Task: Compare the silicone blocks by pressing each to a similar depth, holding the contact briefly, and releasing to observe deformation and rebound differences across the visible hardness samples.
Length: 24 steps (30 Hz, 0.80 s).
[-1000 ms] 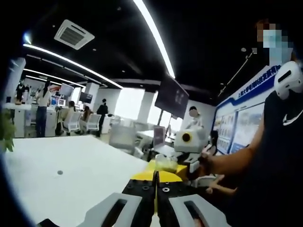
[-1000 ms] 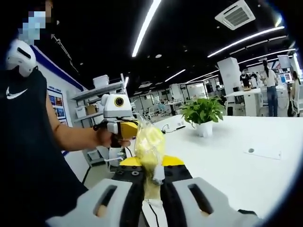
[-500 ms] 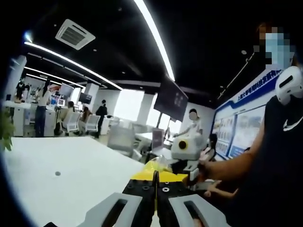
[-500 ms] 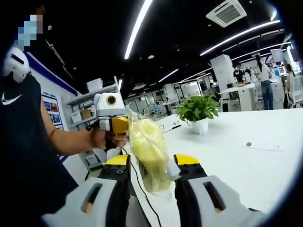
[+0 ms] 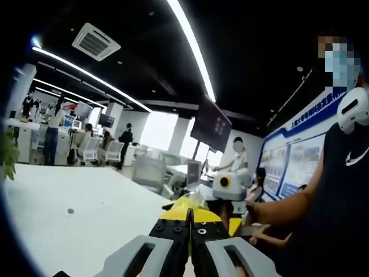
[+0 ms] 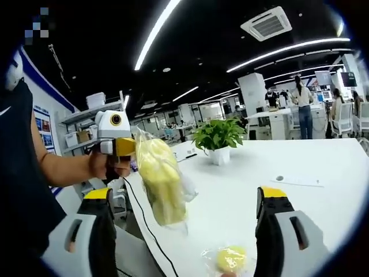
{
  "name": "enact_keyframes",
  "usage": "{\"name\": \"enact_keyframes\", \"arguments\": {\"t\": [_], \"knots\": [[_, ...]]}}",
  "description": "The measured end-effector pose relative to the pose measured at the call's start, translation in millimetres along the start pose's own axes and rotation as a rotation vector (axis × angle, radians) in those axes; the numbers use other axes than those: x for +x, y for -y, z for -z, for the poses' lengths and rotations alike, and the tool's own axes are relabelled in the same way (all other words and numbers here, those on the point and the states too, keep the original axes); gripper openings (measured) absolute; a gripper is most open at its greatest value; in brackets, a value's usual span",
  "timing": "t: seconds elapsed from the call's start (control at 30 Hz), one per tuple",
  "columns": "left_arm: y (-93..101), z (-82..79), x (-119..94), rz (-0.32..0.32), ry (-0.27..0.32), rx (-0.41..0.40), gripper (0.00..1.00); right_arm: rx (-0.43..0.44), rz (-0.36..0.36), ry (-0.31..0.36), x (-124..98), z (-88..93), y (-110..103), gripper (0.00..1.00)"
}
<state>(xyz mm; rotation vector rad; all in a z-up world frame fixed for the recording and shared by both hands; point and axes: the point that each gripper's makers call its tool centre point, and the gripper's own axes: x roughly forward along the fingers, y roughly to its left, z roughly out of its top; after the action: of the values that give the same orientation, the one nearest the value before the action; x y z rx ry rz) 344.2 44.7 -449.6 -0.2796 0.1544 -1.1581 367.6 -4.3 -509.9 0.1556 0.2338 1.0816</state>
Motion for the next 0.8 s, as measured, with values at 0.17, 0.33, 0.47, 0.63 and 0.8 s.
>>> {"name": "enact_keyframes", "arguments": {"t": [0.17,0.33,0.47,0.63,0.8], "knots": [[-2.7,-3.2,-1.5,-0.009,0.011,-0.003,0.0,-0.023,0.033,-0.015,-2.2,3.4,4.2,0.96],[-11.3,-5.8,-5.0,-0.033,0.04,-0.04,0.0,-0.052,0.077,-0.009,-7.1,2.8,12.3,0.96],[-19.1,-5.5,-7.9,-0.055,0.05,-0.057,0.0,-0.05,0.108,-0.003,-16.6,3.9,22.2,0.96],[-30.5,-0.5,-13.5,-0.082,0.062,-0.094,0.0,-0.031,0.16,-0.008,-38.6,11.5,39.3,0.96],[-38.9,5.2,-17.3,-0.104,0.071,-0.132,0.0,-0.072,0.294,-0.016,-71.4,24.6,68.9,0.96]]}}
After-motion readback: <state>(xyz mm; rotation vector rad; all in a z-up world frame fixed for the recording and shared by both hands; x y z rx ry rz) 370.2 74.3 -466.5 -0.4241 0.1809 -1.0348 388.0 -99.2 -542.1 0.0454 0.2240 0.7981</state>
